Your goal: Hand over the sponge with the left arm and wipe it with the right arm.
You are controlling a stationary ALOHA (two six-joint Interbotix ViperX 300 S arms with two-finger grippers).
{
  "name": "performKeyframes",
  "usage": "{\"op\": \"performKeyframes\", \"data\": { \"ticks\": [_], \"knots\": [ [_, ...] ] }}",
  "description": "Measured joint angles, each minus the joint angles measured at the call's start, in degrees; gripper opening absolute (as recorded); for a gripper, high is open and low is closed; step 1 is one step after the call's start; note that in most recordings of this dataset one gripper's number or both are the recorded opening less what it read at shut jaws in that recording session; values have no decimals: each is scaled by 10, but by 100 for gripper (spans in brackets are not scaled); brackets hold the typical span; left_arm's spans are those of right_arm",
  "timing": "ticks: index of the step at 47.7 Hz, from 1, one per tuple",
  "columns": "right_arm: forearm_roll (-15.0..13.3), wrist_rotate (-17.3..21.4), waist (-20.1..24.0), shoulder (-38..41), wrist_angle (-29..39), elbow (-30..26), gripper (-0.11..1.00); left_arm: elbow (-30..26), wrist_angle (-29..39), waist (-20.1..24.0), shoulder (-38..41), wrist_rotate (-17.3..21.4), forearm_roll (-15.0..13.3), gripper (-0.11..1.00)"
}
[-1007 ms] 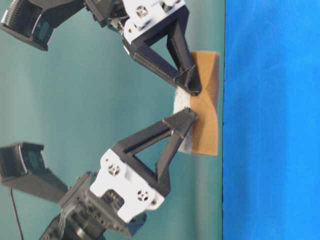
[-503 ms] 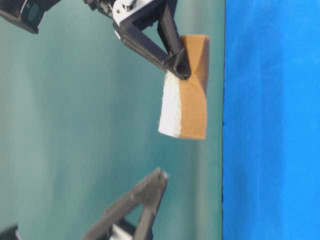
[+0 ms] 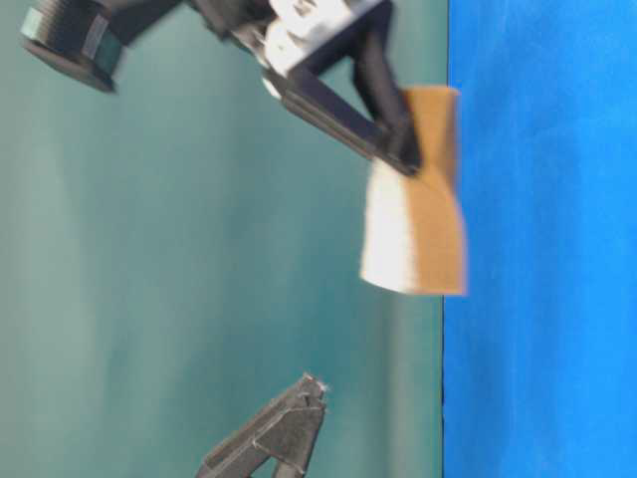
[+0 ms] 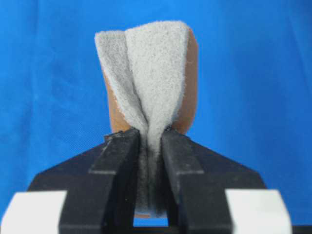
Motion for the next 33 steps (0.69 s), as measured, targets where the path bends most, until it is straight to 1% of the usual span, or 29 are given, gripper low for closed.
{"op": "performKeyframes", "data": {
  "ticks": [15, 21, 33],
  "knots": [
    [0, 4, 3, 127, -50, -26, 19, 4, 0, 0, 1, 0, 0, 82],
    [1, 6, 7, 166, -61, -36, 19, 4, 0, 0, 1, 0, 0, 82],
    [4, 8, 12, 184, -62, -43, 19, 4, 1, -1, 0, 0, 0, 82]
  ]
}}
